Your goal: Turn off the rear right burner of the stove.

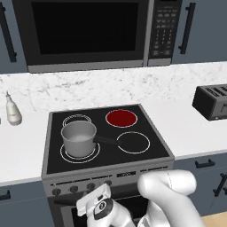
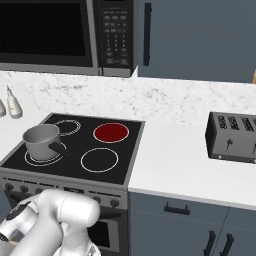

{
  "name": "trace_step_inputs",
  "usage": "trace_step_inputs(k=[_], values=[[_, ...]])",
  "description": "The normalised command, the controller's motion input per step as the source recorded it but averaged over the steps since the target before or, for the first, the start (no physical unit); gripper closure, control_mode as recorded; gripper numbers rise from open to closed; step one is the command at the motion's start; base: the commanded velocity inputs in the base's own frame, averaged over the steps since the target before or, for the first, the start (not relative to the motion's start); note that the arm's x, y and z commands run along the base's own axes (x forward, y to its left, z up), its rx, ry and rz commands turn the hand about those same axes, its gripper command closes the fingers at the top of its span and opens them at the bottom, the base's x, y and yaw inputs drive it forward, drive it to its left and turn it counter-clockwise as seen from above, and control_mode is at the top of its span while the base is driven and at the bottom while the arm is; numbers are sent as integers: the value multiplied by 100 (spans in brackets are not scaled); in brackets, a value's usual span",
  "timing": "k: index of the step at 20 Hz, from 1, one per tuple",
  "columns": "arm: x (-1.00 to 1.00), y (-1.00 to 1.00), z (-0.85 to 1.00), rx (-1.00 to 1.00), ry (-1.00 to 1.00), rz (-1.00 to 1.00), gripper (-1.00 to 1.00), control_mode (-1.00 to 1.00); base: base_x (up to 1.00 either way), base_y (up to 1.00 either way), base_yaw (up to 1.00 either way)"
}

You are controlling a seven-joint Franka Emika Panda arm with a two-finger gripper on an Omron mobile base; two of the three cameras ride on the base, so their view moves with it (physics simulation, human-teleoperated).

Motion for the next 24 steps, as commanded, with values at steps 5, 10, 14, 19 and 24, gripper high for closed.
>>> trace_step_inputs(k=[5, 10, 14, 19, 24], values=[[30, 7, -1, 0, 0, 0, -100, -100, 0, 0, 0], [14, 5, -2, 0, 0, 0, -100, -100, 0, 0, 0], [10, 1, -1, 5, 0, 0, 100, -100, 0, 0, 0], [0, -1, 4, 19, 1, 0, 100, -100, 0, 0, 0], [0, -17, 24, 38, 5, 0, 100, -100, 0, 0, 0]])
